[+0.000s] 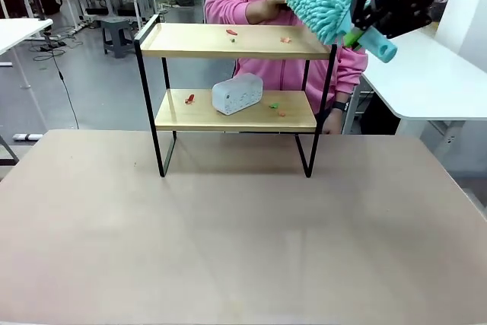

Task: Clean the shelf.
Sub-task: Clean the specific tier of the Shelf with the Duster once objects are removed.

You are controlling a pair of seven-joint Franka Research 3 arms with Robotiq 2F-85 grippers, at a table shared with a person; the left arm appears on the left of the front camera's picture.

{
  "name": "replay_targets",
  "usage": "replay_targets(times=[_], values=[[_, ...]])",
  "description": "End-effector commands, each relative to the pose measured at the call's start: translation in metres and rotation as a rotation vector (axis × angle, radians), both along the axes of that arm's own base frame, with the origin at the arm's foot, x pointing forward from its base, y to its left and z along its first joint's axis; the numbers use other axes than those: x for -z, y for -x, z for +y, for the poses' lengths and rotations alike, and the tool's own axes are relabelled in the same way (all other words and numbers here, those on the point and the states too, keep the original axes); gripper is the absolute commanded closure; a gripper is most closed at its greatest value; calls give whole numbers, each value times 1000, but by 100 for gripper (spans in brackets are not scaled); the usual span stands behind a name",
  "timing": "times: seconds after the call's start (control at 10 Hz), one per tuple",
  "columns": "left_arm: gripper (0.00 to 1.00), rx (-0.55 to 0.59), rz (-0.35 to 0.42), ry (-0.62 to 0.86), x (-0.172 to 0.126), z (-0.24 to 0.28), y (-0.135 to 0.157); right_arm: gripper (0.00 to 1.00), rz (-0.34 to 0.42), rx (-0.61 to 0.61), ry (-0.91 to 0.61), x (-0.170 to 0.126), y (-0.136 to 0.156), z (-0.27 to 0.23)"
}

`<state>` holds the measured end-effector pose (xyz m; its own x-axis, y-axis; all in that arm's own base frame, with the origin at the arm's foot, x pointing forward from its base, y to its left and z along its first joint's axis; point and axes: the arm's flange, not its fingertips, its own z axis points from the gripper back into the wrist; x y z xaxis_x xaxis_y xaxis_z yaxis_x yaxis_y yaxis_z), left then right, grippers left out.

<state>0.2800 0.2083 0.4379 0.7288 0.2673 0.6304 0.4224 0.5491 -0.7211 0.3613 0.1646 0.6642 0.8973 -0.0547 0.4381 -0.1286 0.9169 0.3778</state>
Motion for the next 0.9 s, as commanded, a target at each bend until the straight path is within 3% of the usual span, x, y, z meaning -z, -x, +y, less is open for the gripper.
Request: replay_targets(times=[0.0,0.8], values=[[0,0,-30,8,-1,-1,-1,100,-3,51,37,-1,-11,15],[0,0,-30,8,-1,-1,-1,100,84,-119,36,15,-54,82]])
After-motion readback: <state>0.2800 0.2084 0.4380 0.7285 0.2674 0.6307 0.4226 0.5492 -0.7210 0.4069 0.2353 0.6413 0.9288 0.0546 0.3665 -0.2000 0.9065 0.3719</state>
